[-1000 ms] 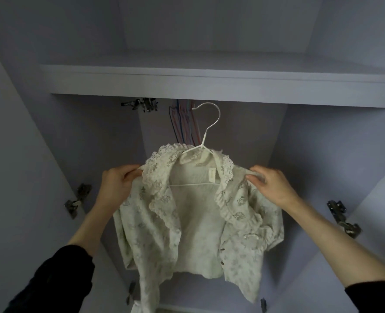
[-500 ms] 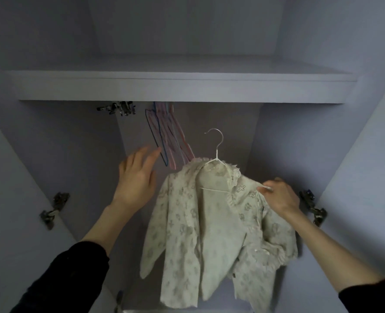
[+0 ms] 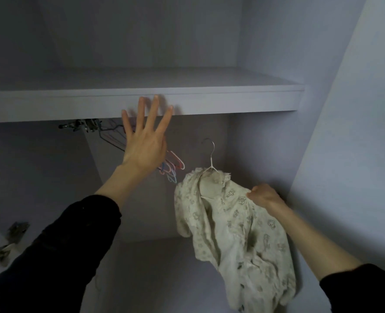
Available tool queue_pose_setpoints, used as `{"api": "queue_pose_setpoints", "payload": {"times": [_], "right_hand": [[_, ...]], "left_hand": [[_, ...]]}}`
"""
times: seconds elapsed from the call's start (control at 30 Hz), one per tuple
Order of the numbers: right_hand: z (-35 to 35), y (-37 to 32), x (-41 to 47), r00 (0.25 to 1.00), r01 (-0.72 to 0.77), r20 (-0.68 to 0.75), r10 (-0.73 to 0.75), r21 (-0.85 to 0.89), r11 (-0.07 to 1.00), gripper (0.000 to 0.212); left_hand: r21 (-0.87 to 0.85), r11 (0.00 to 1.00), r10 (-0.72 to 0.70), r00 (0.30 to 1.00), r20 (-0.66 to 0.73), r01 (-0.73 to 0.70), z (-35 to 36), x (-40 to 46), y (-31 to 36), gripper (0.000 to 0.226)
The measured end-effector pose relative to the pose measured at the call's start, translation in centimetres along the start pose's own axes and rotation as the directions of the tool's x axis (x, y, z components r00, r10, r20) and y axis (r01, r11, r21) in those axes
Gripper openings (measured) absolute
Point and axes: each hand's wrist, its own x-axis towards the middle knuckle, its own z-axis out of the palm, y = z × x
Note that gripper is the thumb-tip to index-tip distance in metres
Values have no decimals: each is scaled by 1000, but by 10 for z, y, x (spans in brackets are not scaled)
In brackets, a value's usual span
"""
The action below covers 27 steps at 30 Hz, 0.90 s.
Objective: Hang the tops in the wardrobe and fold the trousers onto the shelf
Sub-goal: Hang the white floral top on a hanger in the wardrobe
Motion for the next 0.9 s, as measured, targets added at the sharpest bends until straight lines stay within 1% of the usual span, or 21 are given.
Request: {"api": "queue_pose_setpoints", "payload": {"times": [0.07, 0.23, 0.3, 0.37, 0.43, 0.5, 0.7, 0.9], "right_hand": [[1, 5, 2, 1000, -29, -10, 30, 16, 999, 23], [7, 9, 8, 996, -61, -62, 70, 124, 990, 26], [4, 2, 8, 991, -44, -122, 57, 109, 993, 27], [-2, -11, 9, 977, -28, -206, 53, 121, 992, 23], [-7, -24, 10, 956, -19, -287, 65, 163, 986, 28], [-11, -37, 17, 938, -8, -338, 79, 205, 979, 31], [-19, -65, 53, 910, 26, -389, 145, 403, 915, 31], [-17, -81, 82, 912, 41, -387, 133, 410, 911, 32]], "left_hand": [[12, 1000, 3, 1000, 27, -3, 5, 7, -4, 81], [12, 1000, 27, 1000, 2, -27, 14, 7, -6, 85], [10, 1000, 24, 1000, -12, -24, 16, 7, -6, 86], [17, 1000, 18, 999, -32, -18, 18, 8, -7, 89], [30, 999, 20, 998, -57, -18, 22, 7, -8, 93], [46, 999, 20, 996, -89, -16, 26, 7, -9, 95], [94, 995, 28, 985, -167, -12, 36, 7, -11, 98], [108, 994, 25, 980, -199, -4, 38, 7, -11, 96]]}}
